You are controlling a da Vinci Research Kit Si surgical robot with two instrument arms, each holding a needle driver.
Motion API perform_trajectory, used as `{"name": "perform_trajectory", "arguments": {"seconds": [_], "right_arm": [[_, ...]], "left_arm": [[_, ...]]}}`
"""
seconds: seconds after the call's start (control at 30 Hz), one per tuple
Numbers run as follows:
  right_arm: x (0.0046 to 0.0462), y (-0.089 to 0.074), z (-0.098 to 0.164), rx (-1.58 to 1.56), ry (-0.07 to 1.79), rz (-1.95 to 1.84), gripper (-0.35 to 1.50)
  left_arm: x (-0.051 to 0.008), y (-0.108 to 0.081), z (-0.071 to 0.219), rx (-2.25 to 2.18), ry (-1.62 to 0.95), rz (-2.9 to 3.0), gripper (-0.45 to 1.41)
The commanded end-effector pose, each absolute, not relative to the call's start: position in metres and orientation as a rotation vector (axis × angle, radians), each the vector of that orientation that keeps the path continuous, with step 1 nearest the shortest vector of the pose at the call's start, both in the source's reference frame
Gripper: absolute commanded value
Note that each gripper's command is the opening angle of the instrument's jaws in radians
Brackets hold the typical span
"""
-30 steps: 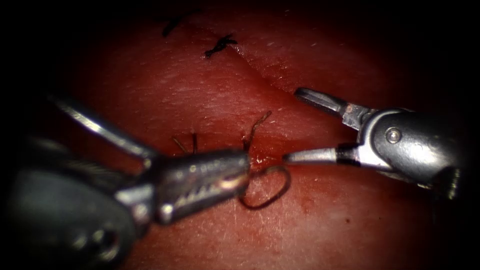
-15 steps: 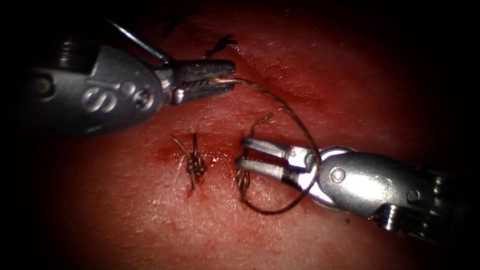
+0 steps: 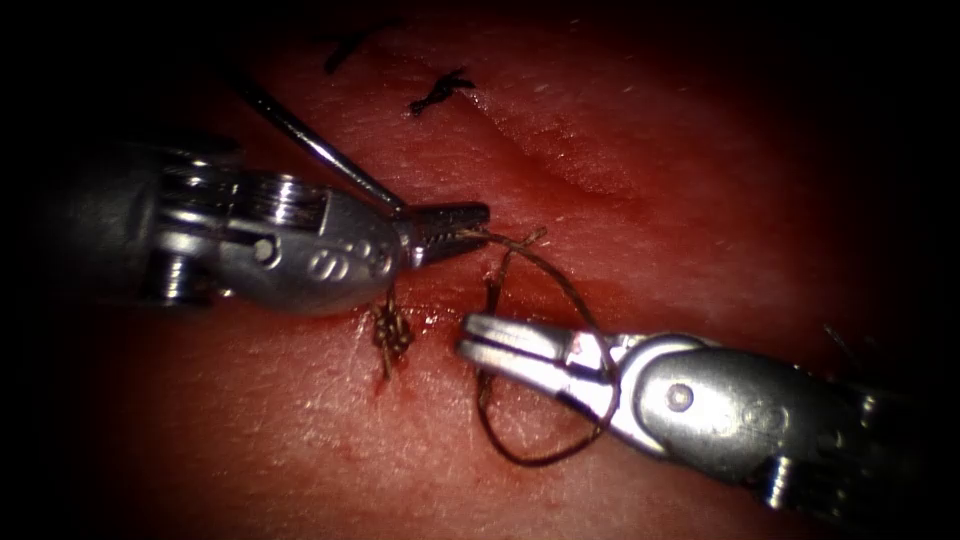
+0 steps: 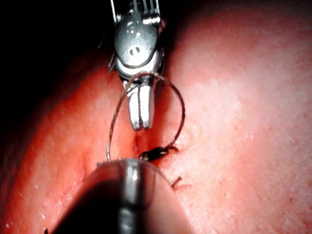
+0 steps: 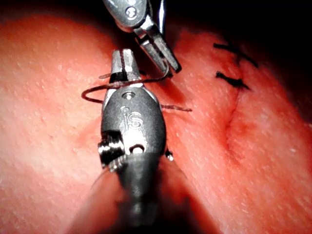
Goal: Wound Closure
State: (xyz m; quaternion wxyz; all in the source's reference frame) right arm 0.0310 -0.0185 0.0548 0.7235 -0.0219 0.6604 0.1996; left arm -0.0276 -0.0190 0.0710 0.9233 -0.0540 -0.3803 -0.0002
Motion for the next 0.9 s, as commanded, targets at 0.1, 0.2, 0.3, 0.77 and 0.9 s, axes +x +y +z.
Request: {"name": "perform_trajectory", "arguments": {"seconds": [0.1, 0.2, 0.3, 0.77, 0.9], "right_arm": [[0.0319, -0.0188, 0.0554, -0.006, 1.468, 0.544, 0.09], [0.0321, -0.0191, 0.0560, 0.027, 1.402, 0.714, 0.09], [0.0322, -0.0193, 0.0568, 0.068, 1.340, 0.922, -0.01], [0.0320, -0.0201, 0.0590, 0.132, 1.142, 1.493, 0.61], [0.0320, -0.0193, 0.0592, 0.132, 1.116, 1.603, 0.96]], "left_arm": [[-0.0278, -0.0195, 0.0722, -0.113, -0.780, -0.006, -0.45], [-0.0278, -0.0201, 0.0722, -0.111, -0.787, -0.001, -0.45], [-0.0281, -0.0212, 0.0712, -0.106, -0.790, -0.001, -0.45], [-0.0293, -0.0250, 0.0681, -0.095, -0.804, 0.003, -0.45], [-0.0296, -0.0252, 0.0682, -0.098, -0.801, 0.002, -0.45]]}}
